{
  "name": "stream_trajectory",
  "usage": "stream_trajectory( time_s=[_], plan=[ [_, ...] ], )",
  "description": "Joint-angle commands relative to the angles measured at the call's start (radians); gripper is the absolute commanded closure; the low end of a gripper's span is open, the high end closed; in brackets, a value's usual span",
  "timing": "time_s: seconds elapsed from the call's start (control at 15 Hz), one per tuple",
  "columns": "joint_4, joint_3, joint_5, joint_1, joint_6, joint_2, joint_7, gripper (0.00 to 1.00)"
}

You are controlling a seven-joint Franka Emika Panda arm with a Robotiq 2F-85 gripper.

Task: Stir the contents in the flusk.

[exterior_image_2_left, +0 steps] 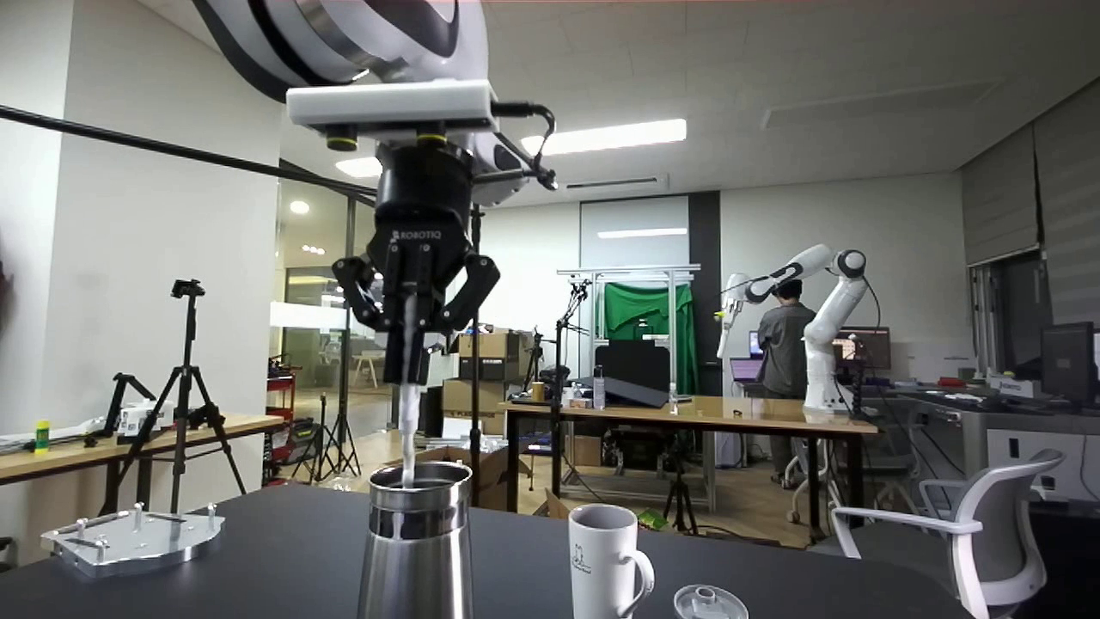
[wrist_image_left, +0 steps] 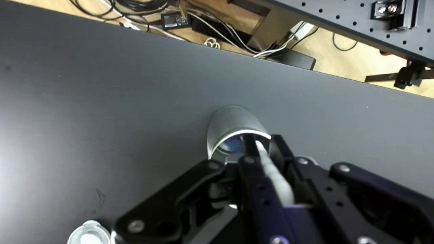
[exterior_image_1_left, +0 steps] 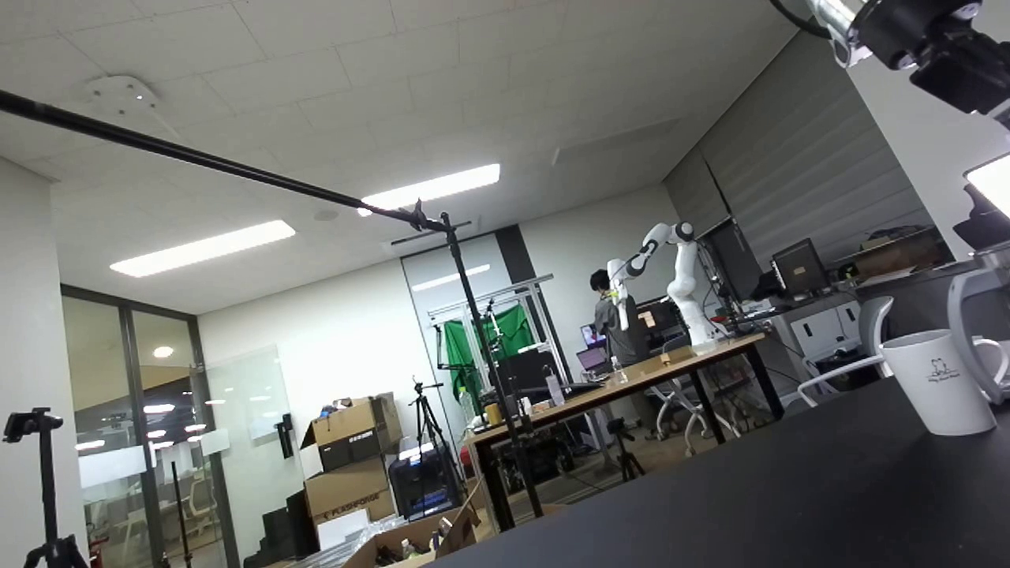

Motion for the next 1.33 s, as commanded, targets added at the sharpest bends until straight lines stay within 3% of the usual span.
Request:
stream_trajectory(
  time_s=[0.0, 0.2, 0.53, 0.8, 1.27],
  plan=[
    [-0.034, -0.013, -0.027, -0.013, 0.023, 0.055, 0.039, 0.96],
    [-0.015, 0.011, -0.063, -0.007, 0.02, 0.066, 0.051, 0.96],
    [0.1, 0.055, -0.063, 0.029, -0.094, 0.022, 0.033, 0.96],
    [0.188, 0.048, -0.048, 0.044, -0.16, 0.012, 0.015, 0.96],
    [0.062, -0.009, -0.067, 0.007, -0.053, 0.112, 0.036, 0.96]
  ],
)
